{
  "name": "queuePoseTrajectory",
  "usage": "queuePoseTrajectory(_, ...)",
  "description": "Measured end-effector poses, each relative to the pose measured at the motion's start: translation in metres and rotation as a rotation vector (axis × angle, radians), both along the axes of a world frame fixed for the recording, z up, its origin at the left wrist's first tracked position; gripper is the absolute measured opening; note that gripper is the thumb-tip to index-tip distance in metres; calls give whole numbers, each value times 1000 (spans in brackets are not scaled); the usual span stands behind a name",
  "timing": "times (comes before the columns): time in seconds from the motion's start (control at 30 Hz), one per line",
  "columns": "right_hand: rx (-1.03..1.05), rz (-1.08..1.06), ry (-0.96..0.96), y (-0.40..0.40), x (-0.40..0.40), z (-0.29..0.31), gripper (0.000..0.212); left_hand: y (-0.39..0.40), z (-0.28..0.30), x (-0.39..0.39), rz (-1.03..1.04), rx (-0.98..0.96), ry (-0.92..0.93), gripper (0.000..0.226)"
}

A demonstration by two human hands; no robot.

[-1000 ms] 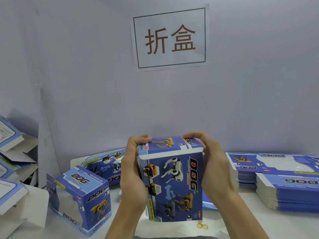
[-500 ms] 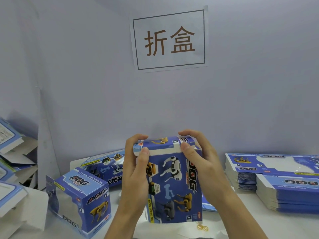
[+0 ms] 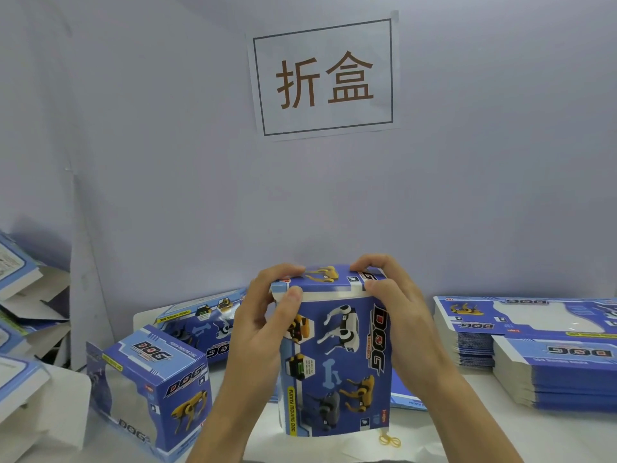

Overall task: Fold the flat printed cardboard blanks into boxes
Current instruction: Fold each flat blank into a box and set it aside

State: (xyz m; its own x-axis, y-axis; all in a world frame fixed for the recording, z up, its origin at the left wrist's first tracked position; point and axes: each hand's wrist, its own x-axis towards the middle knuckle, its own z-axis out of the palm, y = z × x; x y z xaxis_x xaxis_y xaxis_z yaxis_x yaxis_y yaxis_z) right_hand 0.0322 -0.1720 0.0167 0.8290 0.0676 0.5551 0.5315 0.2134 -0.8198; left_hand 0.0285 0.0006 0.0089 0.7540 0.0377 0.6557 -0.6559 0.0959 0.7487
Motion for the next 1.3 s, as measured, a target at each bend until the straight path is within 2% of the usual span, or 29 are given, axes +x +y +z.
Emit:
queuePoseTrajectory(0.1, 0, -21, 1, 0, 2, -1, 20, 5, 1, 2, -50, 43, -5, 31)
queuePoseTrajectory(0.27, 20, -20, 23, 1, 3, -2, 21, 6, 1, 1, -113, 61, -14, 52)
queuePoseTrajectory(0.43, 53, 19, 16, 11, -1, -1, 17, -13, 2, 1, 94, -114, -12, 30)
queuePoseTrajectory(0.57, 10, -51, 13, 16, -4, 0, 11, -14, -3, 2, 154, -108, -29, 35)
queuePoseTrajectory(0.63, -3, -70, 9, 17, -6, 1, 12, -12, -3, 2, 153, -96, -16, 33)
queuePoseTrajectory(0.73, 2, -38, 25, 14, -7, 2, 14, -4, -1, 0, 32, -54, 6, 15)
queuePoseTrajectory(0.8, 15, 2, 24, 11, -7, 3, 9, 3, -3, 0, -34, 8, -1, 36)
queuePoseTrajectory(0.87, 23, 50, 22, 8, -8, 2, 23, 8, -4, 2, -17, 13, -7, 41)
queuePoseTrajectory(0.97, -29, 48, -19, 9, -8, -1, 35, 10, -2, 4, 19, -38, -17, 24)
queuePoseTrajectory(1.17, -3, -51, -53, 11, -6, -1, 21, 8, -2, 5, 69, -12, -63, 19)
queuePoseTrajectory(1.3, 10, -54, -65, 8, -6, -2, 22, 7, -3, 4, 57, -12, -91, 14)
